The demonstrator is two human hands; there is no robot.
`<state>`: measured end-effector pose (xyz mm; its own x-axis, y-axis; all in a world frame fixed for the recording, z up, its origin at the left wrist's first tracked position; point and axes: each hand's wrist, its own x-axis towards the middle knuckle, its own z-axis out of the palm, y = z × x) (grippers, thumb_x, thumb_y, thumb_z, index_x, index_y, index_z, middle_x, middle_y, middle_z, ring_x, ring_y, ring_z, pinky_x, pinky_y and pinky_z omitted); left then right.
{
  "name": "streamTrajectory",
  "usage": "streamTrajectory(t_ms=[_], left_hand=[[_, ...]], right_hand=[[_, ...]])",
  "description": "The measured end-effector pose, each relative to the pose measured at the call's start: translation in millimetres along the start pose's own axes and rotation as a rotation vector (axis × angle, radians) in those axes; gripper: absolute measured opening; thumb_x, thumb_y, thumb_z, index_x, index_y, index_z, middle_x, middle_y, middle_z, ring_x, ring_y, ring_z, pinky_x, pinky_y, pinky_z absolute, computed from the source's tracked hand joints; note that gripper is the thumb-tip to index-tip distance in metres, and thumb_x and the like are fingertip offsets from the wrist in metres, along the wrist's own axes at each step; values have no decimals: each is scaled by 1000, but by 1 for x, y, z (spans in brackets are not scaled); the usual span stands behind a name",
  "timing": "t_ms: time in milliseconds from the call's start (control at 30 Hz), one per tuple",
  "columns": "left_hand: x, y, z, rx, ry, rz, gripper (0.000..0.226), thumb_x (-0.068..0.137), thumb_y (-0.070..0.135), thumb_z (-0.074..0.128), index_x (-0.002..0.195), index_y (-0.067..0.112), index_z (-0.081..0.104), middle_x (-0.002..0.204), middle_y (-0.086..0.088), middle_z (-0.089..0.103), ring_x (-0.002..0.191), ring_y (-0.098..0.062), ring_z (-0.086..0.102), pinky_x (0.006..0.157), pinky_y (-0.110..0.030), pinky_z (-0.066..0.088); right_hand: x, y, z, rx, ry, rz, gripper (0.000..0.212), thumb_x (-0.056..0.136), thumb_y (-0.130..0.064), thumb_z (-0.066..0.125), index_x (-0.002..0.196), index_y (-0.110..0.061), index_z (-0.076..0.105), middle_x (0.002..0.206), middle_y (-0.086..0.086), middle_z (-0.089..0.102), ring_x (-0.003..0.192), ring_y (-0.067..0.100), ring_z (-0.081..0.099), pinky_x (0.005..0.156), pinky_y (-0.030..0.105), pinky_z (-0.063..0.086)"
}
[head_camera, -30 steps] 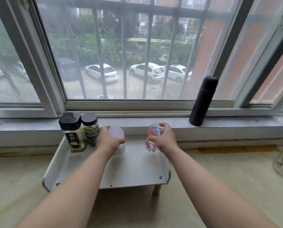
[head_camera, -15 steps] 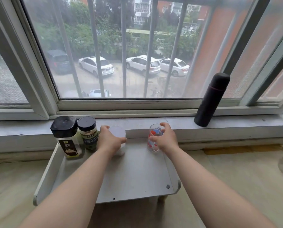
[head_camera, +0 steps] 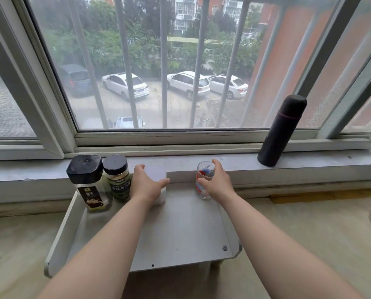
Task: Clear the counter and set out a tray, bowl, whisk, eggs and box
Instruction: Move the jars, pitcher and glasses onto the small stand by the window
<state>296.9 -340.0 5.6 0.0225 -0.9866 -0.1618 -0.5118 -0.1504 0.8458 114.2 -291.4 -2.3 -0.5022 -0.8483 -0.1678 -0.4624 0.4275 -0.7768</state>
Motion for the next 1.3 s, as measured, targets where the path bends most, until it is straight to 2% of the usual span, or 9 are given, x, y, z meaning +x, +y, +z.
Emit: streamTrajectory(t_ms=[167,233,333,400,500,567,767,867,1300], left_hand=[[-2,5,-2,76,-26,17,95,74,38,78,145,5,25,149,-14,33,135,-31,36,106,-39,34],[-4,9,-3,92,-15,10,93,75,41,77,143,2,26,149,-15,29,134,-32,36,105,-40,35],[-12,16,-1,119,39,60,88,79,39,73,143,1,26,152,-15,23,138,-31,30,109,-39,29],[-20,23,5,121,83,122,85,83,35,69,147,2,22,155,-15,17,143,-30,20,116,-39,21],[-35,35,14,100,158,203,68,87,25,61,144,3,30,153,-14,22,143,-29,20,116,-38,19],[-49,45,23,75,165,232,61,88,20,58,142,3,34,150,-14,28,140,-30,25,115,-38,21],[-103,76,73,-10,-15,315,46,87,18,55,133,9,51,133,-12,55,121,-27,52,105,-37,40],[-136,93,110,-40,-137,372,37,86,16,58,122,8,60,123,-8,64,116,-25,58,105,-37,42],[-295,152,298,-105,-470,380,38,86,16,60,123,10,57,113,-7,67,101,-20,62,86,-31,51]], right_hand=[[-10,-3,-5,11,-17,-6,101,74,-28,70,151,-26,5,125,-5,54,126,24,47,106,43,40],[-13,-2,-8,40,-8,1,100,73,-26,70,151,-27,7,118,-5,51,126,25,47,103,44,43],[-22,0,-20,84,-1,6,100,71,-32,70,150,-30,9,135,2,47,125,23,47,101,38,45],[-31,3,-30,111,-11,10,92,81,-26,66,153,-26,9,146,6,39,124,20,46,95,28,40],[-44,9,-45,140,21,9,76,89,-28,59,152,-24,19,155,2,32,137,21,37,105,32,35],[-56,15,-58,136,51,5,65,93,-30,54,151,-21,26,154,3,34,135,22,41,106,35,36],[-92,57,-120,167,172,49,49,97,-27,49,143,-13,41,145,7,45,131,21,46,95,28,39],[-107,85,-161,194,241,86,45,96,-25,52,138,-10,48,140,9,52,127,20,50,98,26,39],[-176,253,-352,162,427,257,45,94,-25,53,137,-12,50,135,9,56,121,23,53,94,27,41]])
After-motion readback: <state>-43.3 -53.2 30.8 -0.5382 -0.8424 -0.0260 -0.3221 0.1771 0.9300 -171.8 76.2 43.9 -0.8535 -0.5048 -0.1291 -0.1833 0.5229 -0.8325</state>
